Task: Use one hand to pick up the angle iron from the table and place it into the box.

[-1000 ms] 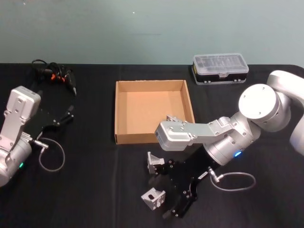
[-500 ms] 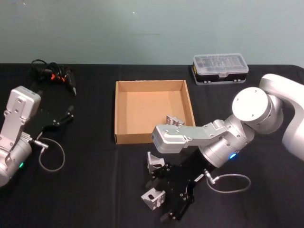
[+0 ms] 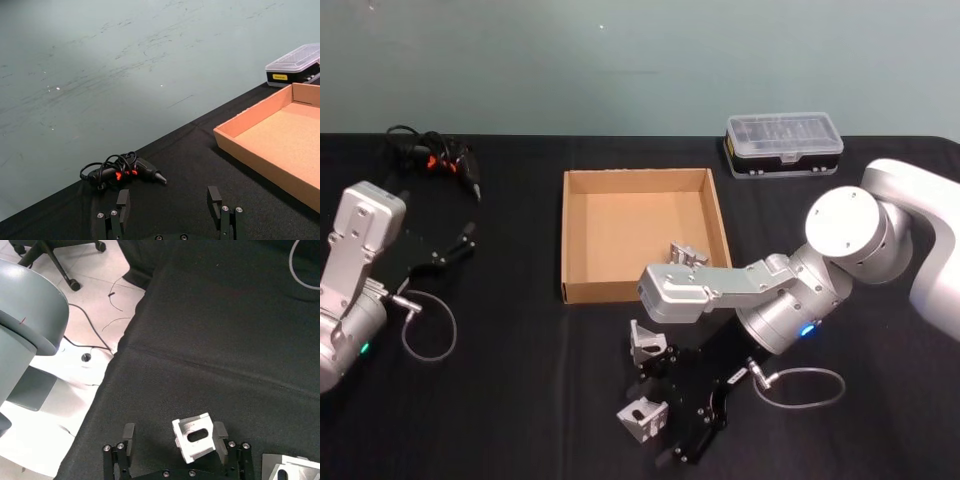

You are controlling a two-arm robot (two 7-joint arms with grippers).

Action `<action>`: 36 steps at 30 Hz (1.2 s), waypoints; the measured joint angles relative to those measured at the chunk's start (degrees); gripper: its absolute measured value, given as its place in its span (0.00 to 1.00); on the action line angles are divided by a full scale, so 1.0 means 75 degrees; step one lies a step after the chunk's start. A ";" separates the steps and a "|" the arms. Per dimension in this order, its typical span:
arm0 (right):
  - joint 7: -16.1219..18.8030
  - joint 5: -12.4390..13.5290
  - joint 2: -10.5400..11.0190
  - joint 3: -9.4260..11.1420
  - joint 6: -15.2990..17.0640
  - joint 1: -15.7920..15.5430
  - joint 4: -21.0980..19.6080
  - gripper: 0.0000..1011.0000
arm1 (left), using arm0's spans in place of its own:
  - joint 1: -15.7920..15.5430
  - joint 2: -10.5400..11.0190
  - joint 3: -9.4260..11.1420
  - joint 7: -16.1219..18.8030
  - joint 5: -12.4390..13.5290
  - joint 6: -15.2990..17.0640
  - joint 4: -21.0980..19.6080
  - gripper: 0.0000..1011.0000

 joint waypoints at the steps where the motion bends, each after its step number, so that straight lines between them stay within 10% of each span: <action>1: -0.0004 0.0009 0.0000 -0.0003 -0.0004 0.0000 0.0004 0.96 | 0.0000 0.0000 0.0000 0.0000 0.0000 0.0000 0.0000 1.00; 31: -0.0205 0.0120 0.0004 0.0023 -0.0043 -0.0050 0.0004 0.08 | 0.0001 0.0000 0.0000 0.0000 0.0000 0.0000 0.0000 1.00; 36: -0.0242 0.0120 0.0009 0.0037 -0.0047 -0.0063 -0.0008 0.07 | 0.0001 0.0000 0.0000 0.0000 0.0000 0.0000 0.0000 1.00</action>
